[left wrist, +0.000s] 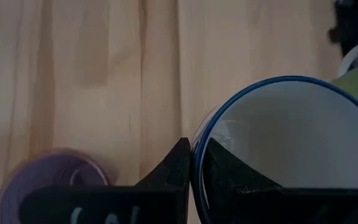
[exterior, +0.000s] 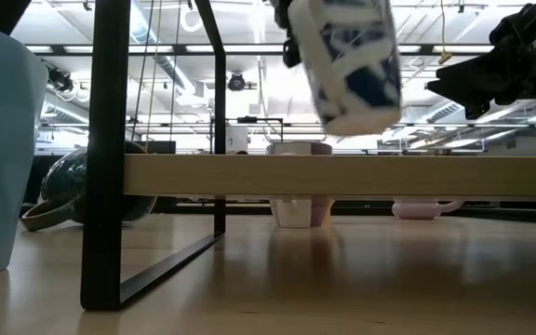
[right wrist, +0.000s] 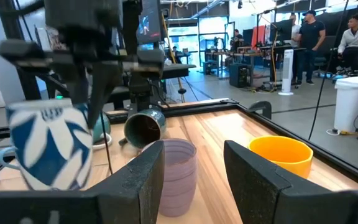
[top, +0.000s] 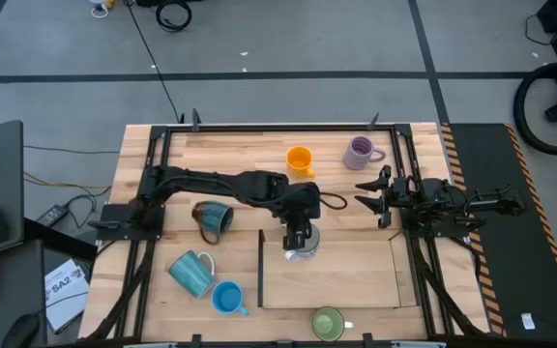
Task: Place coffee mugs
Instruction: Put the white mug on the shelf
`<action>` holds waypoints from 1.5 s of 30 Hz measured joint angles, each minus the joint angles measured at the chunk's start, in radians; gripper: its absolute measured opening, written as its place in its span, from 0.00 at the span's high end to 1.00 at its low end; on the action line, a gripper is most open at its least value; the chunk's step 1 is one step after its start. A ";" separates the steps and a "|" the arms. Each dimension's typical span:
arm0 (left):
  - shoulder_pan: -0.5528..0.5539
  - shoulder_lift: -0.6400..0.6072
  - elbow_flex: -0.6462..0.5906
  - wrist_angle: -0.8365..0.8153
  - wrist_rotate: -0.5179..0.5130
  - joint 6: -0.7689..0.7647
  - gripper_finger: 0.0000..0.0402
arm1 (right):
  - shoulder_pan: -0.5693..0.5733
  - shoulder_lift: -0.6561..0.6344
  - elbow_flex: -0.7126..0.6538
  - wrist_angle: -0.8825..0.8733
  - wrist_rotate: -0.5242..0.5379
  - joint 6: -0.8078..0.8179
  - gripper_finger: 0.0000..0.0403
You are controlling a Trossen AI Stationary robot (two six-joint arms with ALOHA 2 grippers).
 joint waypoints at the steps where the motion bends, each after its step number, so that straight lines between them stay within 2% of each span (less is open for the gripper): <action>1: 0.000 0.005 0.000 -0.016 -0.006 0.000 0.92 | 0.000 0.000 0.000 0.000 0.000 0.000 0.57; 14: -0.053 0.025 0.000 -0.076 -0.132 0.024 0.92 | 0.000 0.000 0.000 0.000 0.000 0.000 0.57; 40: -0.074 0.067 0.000 -0.051 -0.135 0.007 0.90 | 0.000 0.000 0.000 0.000 -0.004 0.000 0.57; 45: -0.075 0.066 0.000 -0.043 -0.135 0.006 0.83 | 0.000 0.000 0.000 0.000 -0.004 0.000 0.57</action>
